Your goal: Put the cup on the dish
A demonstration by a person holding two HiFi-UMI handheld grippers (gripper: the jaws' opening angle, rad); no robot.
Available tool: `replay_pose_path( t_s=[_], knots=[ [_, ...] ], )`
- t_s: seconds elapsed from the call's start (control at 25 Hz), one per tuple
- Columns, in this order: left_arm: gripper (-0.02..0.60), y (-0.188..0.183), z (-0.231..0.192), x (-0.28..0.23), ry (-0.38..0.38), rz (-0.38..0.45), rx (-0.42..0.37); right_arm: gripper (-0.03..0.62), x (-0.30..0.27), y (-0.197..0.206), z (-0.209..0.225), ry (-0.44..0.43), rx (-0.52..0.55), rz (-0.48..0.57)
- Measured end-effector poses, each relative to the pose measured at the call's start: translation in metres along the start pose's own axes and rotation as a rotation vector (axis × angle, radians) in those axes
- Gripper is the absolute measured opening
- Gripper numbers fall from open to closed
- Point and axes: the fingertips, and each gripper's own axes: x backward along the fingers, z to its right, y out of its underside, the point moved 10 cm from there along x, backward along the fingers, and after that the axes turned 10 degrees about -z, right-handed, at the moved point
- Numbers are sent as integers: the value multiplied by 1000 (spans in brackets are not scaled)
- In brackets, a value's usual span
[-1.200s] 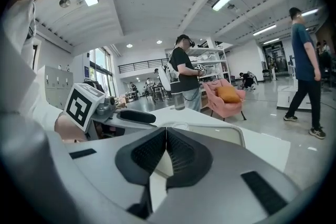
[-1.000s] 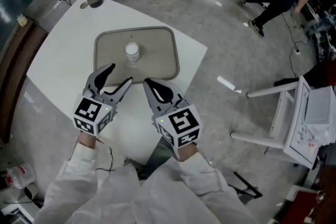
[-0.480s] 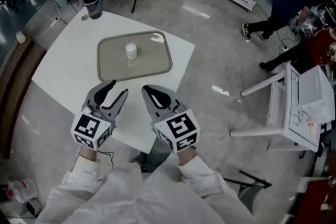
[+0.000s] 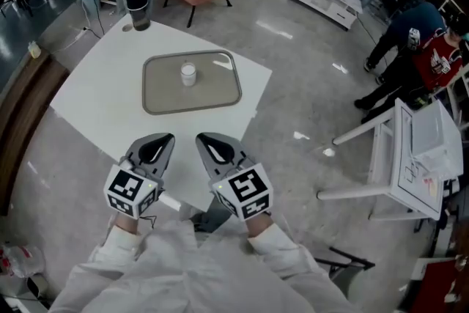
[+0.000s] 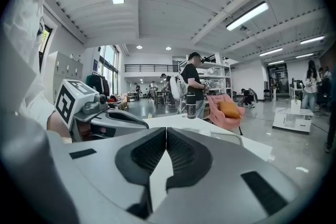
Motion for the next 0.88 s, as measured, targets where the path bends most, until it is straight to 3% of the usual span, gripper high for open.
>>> replay_pose_path(
  t_s=[0.4, 0.88],
  knots=[
    [8, 3, 33, -5, 53, 0, 91, 12, 9, 11, -1, -39, 11, -21],
    [8, 5, 49, 1, 30, -7, 116, 12, 27, 24, 5, -59, -15, -32]
  ],
)
